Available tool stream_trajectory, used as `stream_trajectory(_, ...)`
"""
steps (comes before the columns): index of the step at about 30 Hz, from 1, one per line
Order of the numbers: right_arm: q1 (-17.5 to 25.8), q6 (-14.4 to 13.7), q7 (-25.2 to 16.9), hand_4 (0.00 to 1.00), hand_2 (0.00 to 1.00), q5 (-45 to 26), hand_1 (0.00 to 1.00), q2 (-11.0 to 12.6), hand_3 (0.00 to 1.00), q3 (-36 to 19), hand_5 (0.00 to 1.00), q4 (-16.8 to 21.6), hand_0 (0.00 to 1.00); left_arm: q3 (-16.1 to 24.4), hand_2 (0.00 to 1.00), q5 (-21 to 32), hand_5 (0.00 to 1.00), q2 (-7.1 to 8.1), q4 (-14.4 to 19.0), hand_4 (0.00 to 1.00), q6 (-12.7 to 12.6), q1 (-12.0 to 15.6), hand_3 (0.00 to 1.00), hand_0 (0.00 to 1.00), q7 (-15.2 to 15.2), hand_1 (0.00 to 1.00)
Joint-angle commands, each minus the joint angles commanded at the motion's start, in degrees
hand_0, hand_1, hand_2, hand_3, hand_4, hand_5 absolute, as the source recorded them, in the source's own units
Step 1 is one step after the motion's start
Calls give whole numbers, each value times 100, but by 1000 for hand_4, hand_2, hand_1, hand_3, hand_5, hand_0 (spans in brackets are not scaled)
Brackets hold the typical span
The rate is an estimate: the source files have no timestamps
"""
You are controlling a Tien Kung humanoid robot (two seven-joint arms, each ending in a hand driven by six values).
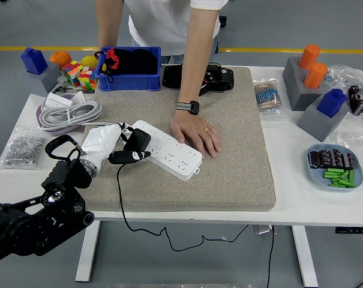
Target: Press the white button,pick up the black plug,place it near the board,insert it into the board
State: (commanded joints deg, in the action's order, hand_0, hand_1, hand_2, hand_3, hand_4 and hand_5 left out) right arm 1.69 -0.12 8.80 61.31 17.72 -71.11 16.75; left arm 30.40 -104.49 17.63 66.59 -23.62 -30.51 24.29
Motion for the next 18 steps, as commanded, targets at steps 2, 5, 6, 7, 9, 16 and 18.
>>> stream_trajectory(2,3,1,0,684,622,0,655,-1,606,5,462,-1,657,9,998,77,859,-1,4,998,-6,6,998,967,-45,998)
stream_trajectory(5,-1,2,1,684,622,-1,655,1,606,15,462,0,657,33,998,182,859,-4,9,998,35,8,998,967,-43,998)
stream_trajectory(6,-4,2,0,684,622,-2,655,1,606,16,462,2,657,37,998,211,859,-6,11,998,55,6,998,967,-32,998)
stream_trajectory(7,-6,0,0,684,622,0,655,-2,606,8,462,0,657,35,998,223,859,-4,17,998,79,5,998,967,-8,998)
stream_trajectory(9,-7,2,0,684,622,-1,655,-5,606,8,460,1,656,39,998,212,911,0,23,998,112,8,998,998,25,998)
stream_trajectory(16,-5,1,0,684,622,0,655,-5,606,0,462,-2,656,96,998,189,888,31,90,998,193,24,998,998,111,998)
stream_trajectory(18,-5,1,0,684,622,2,655,-4,606,2,462,-1,656,131,998,181,888,44,108,998,219,33,998,998,131,998)
